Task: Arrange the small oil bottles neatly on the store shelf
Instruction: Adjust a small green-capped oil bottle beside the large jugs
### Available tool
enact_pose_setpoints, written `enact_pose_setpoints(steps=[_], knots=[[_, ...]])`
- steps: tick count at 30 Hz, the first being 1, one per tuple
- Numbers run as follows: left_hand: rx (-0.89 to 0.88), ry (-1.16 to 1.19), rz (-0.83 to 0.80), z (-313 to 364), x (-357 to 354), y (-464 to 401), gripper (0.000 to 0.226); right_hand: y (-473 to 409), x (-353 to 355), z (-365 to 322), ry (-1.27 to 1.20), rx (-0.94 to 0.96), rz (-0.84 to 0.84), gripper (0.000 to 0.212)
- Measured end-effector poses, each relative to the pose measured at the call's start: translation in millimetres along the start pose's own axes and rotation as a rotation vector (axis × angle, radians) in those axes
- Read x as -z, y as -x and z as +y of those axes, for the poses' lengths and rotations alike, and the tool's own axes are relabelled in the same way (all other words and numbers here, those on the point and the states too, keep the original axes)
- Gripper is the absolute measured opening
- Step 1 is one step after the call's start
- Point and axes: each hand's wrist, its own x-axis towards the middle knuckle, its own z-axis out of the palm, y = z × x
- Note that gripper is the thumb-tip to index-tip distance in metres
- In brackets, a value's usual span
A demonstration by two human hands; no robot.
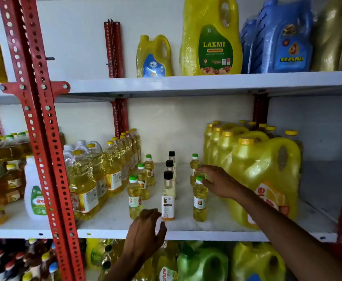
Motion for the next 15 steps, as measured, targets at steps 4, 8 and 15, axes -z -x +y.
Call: enact_pose_setpoints(steps=[4, 8, 15], knots=[[0.086, 0.012, -0.257, -27, -45, 28, 0.056, 6, -25, 14, -0.105, -0.101, -0.129, 0.038], [0.006, -0.015, -0.251, -41, -56, 27, 0.064, -3, -16, 9, -0.141, -0.083, -0.071, 0.033], [0.035, -0.017, -0.206, -44, -70, 29, 0.063, 3, -16, 13, -0.126, -0.148, -0.008, 0.030]])
